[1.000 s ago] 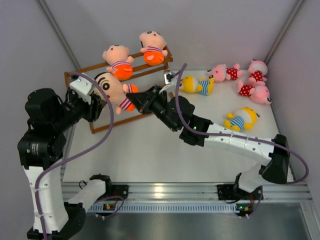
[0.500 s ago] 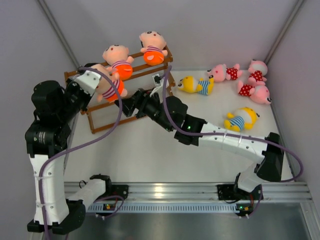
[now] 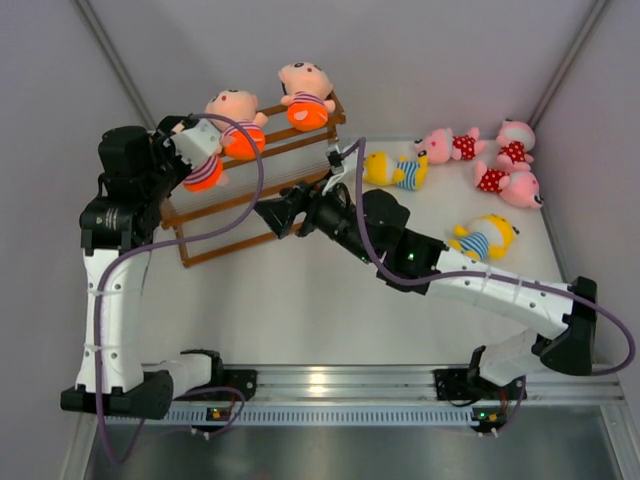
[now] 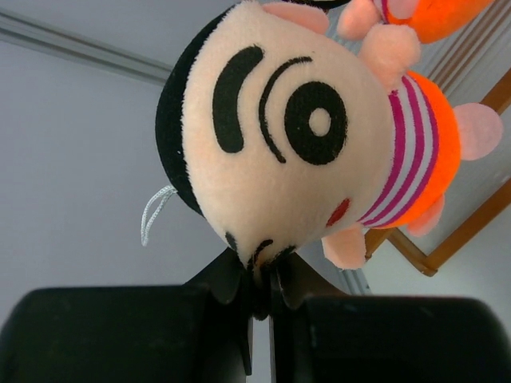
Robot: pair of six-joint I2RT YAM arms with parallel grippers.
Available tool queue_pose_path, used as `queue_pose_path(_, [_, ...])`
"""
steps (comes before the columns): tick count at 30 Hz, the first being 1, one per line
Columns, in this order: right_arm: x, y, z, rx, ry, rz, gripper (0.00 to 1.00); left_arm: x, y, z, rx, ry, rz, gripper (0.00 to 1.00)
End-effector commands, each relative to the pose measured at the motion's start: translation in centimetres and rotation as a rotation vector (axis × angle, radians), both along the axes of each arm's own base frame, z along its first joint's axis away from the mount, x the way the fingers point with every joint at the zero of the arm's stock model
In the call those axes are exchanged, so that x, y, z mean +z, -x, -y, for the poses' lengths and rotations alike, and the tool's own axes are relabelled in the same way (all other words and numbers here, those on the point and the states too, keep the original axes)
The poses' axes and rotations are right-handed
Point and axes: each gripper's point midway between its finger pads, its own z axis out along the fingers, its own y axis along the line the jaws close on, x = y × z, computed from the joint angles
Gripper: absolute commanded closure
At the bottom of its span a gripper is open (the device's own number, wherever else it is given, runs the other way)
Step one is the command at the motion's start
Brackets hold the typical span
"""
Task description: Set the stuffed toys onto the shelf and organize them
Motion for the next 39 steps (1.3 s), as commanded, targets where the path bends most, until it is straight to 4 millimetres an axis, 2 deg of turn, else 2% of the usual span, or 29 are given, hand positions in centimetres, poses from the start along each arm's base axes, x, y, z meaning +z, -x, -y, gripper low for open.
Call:
queue_pose_path(1, [2.0,0.5,0.4,0.061,0.041,0.134,0.26,4.3,-0.1,-1.0,0.025,-0.028,0.137,1.0])
queue_pose_path(2, [2.9,0.8,0.1,0.092,0.048,0.182,0.26,4.5,0.3,-0.5,0.002,-0.016,0.147,1.0])
queue_pose_path(3, [2.9,1.1,-0.3,0.148,0.104,0.281,0.26,4.5,0.7,0.3,-0.038,0.006,0.153,1.0])
queue_pose_path(4, [2.6,0.8,-0.7,0.171,0.135,0.322,0.26,5.3,1.9,0.6,-0.056,0.021,0.18,1.0])
queue_pose_path(5, [2.4,0.8,-0.7,0.189,0.161,0.373,0.26,4.7,2.6,1.4,-0.095,0.04,0.154,1.0])
queue_pose_path(6, [2.2,-0.1,-0.2,0.164,0.224,0.485,0.26,4.9,3.4,1.9,-0.116,0.068,0.152,1.0])
queue_pose_path(7, [3.3,-0.4,0.4,0.132,0.24,0.598,0.25,5.0,4.2,3.0,-0.176,0.097,0.146,1.0])
queue_pose_path(8, [1.9,-0.7,0.4,0.122,0.295,0.66,0.23,4.7,4.8,3.6,-0.205,0.116,0.123,1.0])
queue_pose_path(9, [2.0,-1.0,0.7,0.101,0.359,0.789,0.18,4.0,5.5,4.3,-0.233,0.146,0.086,1.0])
queue_pose_path(12, [1.6,-1.4,0.5,0.087,0.485,0.983,0.17,3.1,7.1,6.3,-0.331,0.205,0.037,1.0])
queue_pose_path(15, [0.2,-1.0,-0.3,0.175,0.587,1.093,0.17,2.7,8.2,8.0,-0.415,0.249,0.005,1.0])
queue_pose_path(18, [-0.8,-1.1,-0.6,0.229,0.654,1.133,0.17,2.2,9.0,9.3,-0.481,0.284,-0.032,1.0])
queue_pose_path(26, [-2.6,-1.8,-1.8,0.268,0.699,1.109,0.19,1.9,9.7,11.2,-0.572,0.353,-0.07,1.0])
queue_pose_path(27, [-3.0,-2.1,-2.1,0.268,0.703,1.082,0.26,1.9,9.7,11.4,-0.581,0.365,-0.076,1.0])
queue_pose_path(29, [-2.5,-2.3,-2.2,0.252,0.684,1.056,0.44,1.9,9.8,11.5,-0.585,0.372,-0.078,1.0])
queue_pose_path(31, [-2.0,-2.2,-2.4,0.24,0.646,1.012,0.86,1.7,9.7,11.4,-0.576,0.378,-0.086,1.0])
queue_pose_path(32, [-1.6,-2.8,-2.1,0.199,0.64,0.98,0.97,1.7,9.6,11.4,-0.572,0.38,-0.087,1.0])
queue_pose_path(34, [-1.2,-2.7,-1.8,0.186,0.596,0.899,1.0,1.8,9.5,11.2,-0.553,0.389,-0.085,0.99])
queue_pose_path(35, [-1.0,-2.5,-1.6,0.184,0.58,0.874,1.0,1.9,9.6,11.1,-0.543,0.395,-0.083,0.91])
queue_pose_path(36, [-0.5,-2.0,-1.2,0.187,0.535,0.825,1.0,2.3,9.7,11.1,-0.526,0.418,-0.08,0.64])
queue_pose_path(37, [-0.8,-1.7,-1.1,0.194,0.518,0.795,1.0,2.5,9.5,10.9,-0.511,0.429,-0.08,0.49])
queue_pose_path(38, [-0.8,-1.4,-0.8,0.202,0.482,0.733,1.0,3.0,9.8,10.9,-0.507,0.44,-0.067,0.39])
queue_pose_path(39, [-0.5,-1.0,-0.3,0.2,0.459,0.702,1.0,3.1,9.9,10.9,-0.504,0.441,-0.065,0.19])
